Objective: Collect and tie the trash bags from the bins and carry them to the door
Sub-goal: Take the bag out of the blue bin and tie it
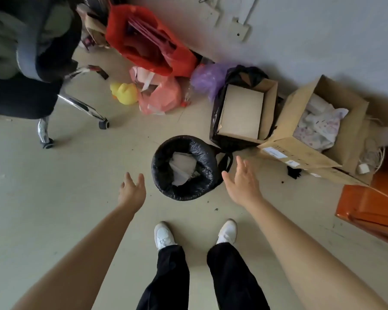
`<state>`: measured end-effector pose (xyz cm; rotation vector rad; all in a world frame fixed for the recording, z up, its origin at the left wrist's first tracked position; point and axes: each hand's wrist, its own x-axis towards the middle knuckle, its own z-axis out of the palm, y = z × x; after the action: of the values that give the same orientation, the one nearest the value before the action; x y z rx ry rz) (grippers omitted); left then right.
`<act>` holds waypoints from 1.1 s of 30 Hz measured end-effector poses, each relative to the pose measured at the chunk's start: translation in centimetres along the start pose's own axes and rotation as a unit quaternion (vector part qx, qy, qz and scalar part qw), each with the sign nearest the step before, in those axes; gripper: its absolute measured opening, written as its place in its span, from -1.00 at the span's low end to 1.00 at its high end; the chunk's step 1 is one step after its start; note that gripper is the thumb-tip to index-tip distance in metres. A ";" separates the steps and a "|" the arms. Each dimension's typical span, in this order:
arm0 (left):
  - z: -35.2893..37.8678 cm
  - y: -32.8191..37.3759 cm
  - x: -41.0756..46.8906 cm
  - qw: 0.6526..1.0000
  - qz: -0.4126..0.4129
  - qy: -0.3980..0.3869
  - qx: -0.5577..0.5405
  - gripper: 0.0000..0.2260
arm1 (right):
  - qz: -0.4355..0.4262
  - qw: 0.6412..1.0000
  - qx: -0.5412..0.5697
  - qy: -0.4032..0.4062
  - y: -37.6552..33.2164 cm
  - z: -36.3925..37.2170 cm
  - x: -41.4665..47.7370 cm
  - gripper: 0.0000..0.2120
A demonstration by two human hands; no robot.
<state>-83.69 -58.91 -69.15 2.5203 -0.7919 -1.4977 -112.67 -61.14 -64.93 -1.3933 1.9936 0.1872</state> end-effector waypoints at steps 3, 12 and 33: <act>4.9 -2.8 6.5 1.000 -0.012 -0.025 -0.011 -0.43 | 0.050 0.997 0.048 -0.035 2.1 6.3 5.6 -0.24; 17.4 -12.4 22.6 0.913 -0.244 -0.048 -0.324 -0.73 | 0.240 0.891 0.385 -0.016 8.0 20.8 19.0 0.15; 17.9 -6.3 16.1 0.925 0.329 0.184 -0.057 -0.80 | 0.288 0.913 0.280 0.070 5.4 27.9 17.8 -0.64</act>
<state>-90.27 -58.22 -93.15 2.0334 -1.2587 -0.7957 -108.15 -59.29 -98.12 -0.4518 2.2867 -0.2218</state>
